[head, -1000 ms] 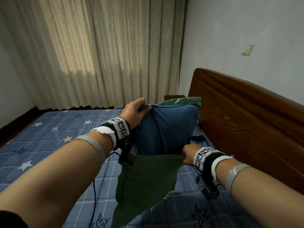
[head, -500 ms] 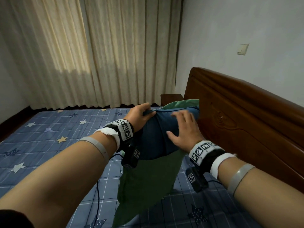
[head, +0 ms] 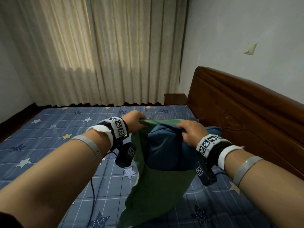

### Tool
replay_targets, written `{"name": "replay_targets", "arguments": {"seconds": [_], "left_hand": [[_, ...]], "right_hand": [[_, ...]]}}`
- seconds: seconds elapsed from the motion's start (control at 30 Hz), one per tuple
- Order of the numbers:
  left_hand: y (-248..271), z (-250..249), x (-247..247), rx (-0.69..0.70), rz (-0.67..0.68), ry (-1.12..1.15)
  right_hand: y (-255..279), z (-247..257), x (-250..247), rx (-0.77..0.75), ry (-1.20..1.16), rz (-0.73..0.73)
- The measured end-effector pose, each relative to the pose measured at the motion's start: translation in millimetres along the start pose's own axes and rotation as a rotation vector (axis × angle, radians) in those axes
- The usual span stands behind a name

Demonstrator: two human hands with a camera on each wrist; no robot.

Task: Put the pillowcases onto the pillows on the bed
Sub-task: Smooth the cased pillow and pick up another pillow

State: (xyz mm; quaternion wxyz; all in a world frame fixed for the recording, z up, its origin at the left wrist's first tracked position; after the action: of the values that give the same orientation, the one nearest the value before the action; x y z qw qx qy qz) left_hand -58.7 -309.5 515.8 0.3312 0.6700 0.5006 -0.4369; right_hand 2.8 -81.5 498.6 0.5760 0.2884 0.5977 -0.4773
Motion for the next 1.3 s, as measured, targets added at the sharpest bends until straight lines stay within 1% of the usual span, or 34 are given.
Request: {"name": "replay_targets", "arguments": {"seconds": [0.03, 0.1, 0.17, 0.23, 0.27, 0.3, 0.4, 0.47, 0.5, 0.57, 0.63, 0.67, 0.73, 0.8, 0.87, 0.93, 1.03, 1.1, 1.13, 1.2, 1.3], "left_hand": [[-1, 2, -3, -0.016, -0.028, -0.026], [-4, 6, -13, -0.041, -0.095, 0.013], [-4, 12, -22, -0.066, -0.151, 0.103], [-4, 20, -20, -0.101, -0.12, 0.15], [-2, 26, -11, -0.127, -0.081, 0.148], [-2, 36, 2, -0.159, -0.031, 0.143], [1, 66, 58, -0.258, 0.132, 0.147], [5, 80, 100, -0.305, 0.197, 0.185], [8, 88, 121, -0.342, 0.207, 0.223], [17, 101, 158, -0.439, 0.205, 0.284], [24, 110, 191, -0.503, 0.194, 0.307], [25, 110, 201, -0.488, 0.173, 0.298], [22, 101, 216, -0.374, 0.125, 0.314], [20, 75, 225, -0.223, 0.186, 0.515], [22, 48, 232, -0.16, 0.301, 0.688], [20, 31, 245, -0.19, 0.384, 0.709], [18, 26, 266, -0.273, 0.404, 0.58], [19, 30, 275, -0.282, 0.417, 0.484], [20, 33, 278, -0.283, 0.423, 0.442], [22, 38, 283, -0.292, 0.426, 0.423], [23, 44, 286, -0.309, 0.373, 0.38]], "right_hand": [[-3, 2, -5, -0.016, -0.009, 0.0], [-9, 3, -17, -0.04, -0.014, -0.028], [-14, 1, -30, -0.043, -0.006, -0.117], [-14, -3, -35, -0.019, -0.012, -0.191], [-13, -4, -33, -0.004, -0.009, -0.186], [-11, -5, -27, 0.011, 0.001, -0.15], [3, -11, 9, 0.056, 0.012, 0.027], [19, -22, 37, 0.095, -0.032, 0.106], [27, -28, 47, 0.119, -0.05, 0.118], [38, -37, 59, 0.151, -0.08, 0.093], [42, -40, 63, 0.138, -0.102, 0.065], [43, -40, 65, 0.115, -0.109, 0.061], [44, -38, 71, 0.089, -0.129, 0.081], [47, -40, 81, 0.093, -0.134, 0.123], [55, -39, 88, 0.116, -0.183, 0.155], [62, -33, 95, 0.101, -0.257, 0.204], [74, -24, 106, -0.003, -0.254, 0.339], [81, -26, 113, -0.047, -0.21, 0.383], [83, -27, 114, -0.057, -0.182, 0.372], [84, -30, 114, -0.031, -0.161, 0.317], [81, -24, 111, -0.011, -0.173, 0.241]]}}
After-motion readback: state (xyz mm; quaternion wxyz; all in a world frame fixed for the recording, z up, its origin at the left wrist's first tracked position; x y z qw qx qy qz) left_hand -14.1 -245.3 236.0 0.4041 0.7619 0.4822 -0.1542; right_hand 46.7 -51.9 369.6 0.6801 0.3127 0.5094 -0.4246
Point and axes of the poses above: each hand's wrist, its own y-axis away from the middle knuckle, its own x-axis out of the palm, z = x × y, the point moved 5 cm from there along -y, towards the middle knuckle, and after that the axes turned 10 degrees about -x, right-handed, at the moved point
